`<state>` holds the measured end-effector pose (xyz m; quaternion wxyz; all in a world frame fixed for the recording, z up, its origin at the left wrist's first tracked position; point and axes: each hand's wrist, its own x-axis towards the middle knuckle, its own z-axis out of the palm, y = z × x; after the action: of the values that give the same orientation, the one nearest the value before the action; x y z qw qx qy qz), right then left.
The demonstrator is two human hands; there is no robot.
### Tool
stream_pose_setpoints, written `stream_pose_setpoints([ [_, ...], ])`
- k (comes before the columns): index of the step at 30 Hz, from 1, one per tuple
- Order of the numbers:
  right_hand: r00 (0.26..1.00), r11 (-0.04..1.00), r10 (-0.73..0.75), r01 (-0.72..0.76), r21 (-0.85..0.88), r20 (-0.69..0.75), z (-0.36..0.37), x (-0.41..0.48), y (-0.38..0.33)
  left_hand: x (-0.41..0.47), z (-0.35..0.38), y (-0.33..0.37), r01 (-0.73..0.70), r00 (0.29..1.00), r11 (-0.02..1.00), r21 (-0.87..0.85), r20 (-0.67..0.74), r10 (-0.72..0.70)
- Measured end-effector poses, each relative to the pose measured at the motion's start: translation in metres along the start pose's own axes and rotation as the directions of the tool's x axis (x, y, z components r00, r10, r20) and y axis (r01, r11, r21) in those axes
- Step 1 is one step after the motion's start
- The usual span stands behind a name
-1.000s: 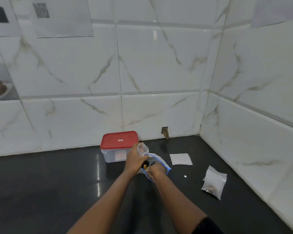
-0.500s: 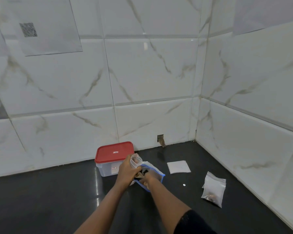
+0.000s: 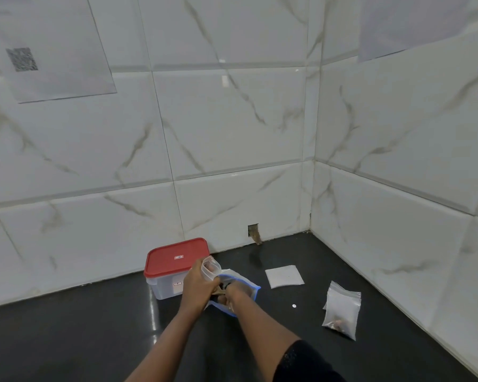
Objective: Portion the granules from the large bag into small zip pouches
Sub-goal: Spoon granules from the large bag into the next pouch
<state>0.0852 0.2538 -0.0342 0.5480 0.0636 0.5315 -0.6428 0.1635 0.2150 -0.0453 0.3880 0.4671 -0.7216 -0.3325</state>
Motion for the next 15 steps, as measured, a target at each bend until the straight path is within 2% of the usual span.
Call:
stream_pose_setpoints([
  [6, 0.995, 0.992, -0.08, 0.073, 0.101, 0.062, -0.001, -0.008, -0.002, 0.006, 0.006, -0.001, 0.058, 0.998, 0.998, -0.008, -0.039, -0.058],
  [13, 0.968, 0.967, -0.249, 0.248, -0.05, -0.014, -0.002, 0.013, 0.005, 0.011, 0.014, 0.005, 0.104, 0.992, 0.994, -0.014, -0.075, -0.105],
  [15, 0.968, 0.962, -0.249, 0.243, -0.126, -0.033, -0.007, 0.002, -0.001, 0.011, 0.017, 0.006, 0.116, 0.989, 0.993, -0.025, -0.086, -0.118],
])
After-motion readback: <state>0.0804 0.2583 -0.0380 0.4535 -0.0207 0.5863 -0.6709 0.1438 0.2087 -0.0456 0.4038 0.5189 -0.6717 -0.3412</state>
